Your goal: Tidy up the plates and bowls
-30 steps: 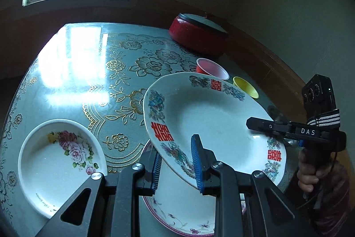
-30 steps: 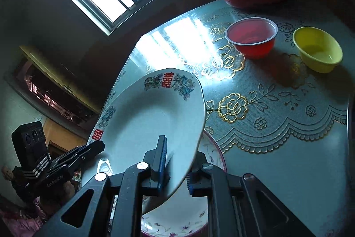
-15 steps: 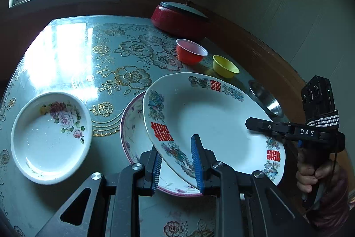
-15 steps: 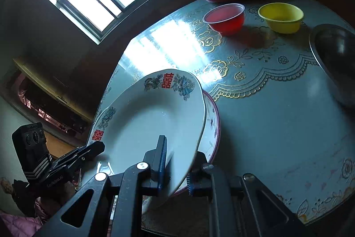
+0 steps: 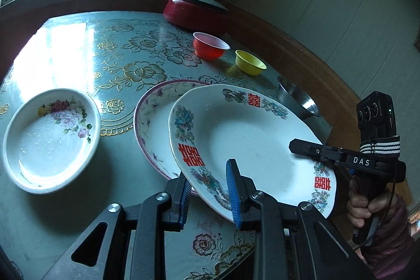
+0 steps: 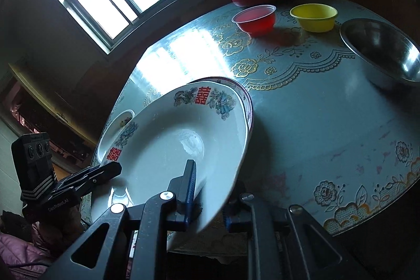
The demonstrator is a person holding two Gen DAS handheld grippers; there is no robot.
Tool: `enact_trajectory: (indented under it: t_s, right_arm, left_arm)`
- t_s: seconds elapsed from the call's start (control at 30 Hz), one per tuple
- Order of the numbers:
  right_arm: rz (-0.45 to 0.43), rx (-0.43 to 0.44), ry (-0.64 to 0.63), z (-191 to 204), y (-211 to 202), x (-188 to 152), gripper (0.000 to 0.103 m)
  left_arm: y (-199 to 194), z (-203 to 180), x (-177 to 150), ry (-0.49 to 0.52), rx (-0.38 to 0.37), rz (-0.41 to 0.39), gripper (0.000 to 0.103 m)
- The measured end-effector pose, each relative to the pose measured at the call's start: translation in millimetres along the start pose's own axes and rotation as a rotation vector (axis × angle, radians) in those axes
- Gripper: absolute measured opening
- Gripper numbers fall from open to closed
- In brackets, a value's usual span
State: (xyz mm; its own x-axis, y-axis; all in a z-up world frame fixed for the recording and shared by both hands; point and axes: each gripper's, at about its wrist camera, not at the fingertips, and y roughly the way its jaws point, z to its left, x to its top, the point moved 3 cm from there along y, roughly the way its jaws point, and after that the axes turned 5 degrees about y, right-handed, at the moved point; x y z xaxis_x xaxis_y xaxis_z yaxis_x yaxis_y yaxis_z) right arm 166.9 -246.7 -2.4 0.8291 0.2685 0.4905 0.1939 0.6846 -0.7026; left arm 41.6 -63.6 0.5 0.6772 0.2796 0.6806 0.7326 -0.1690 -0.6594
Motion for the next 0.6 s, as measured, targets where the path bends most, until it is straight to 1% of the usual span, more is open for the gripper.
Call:
enact_trajectory:
  t_s: [0.1,0.2,0.33,0.47,0.6]
  right_arm:
    - [0.014,0.003,-0.019,9,9,-2,0.017]
    - [0.034,0.020,-0.027,17,18,-5,0.017]
    - [0.063,0.039,-0.027,21,34,-4,0.017]
    - [0.066,0.043,-0.044,20,40,5,0.017]
    - [0.073,0.023,-0.050,13,44,14,0.018]
  left_arm:
    - [-6,10,-4,-0.003,0.015,-0.007,0.026]
    - [-10,23,-10,-0.027,0.022,-0.005,0.026]
    - [-10,34,-12,-0.056,0.056,-0.004,0.026]
    - [-5,35,-6,-0.071,0.082,-0.009,0.026]
    - [7,34,1,-0.078,0.093,0.005,0.026]
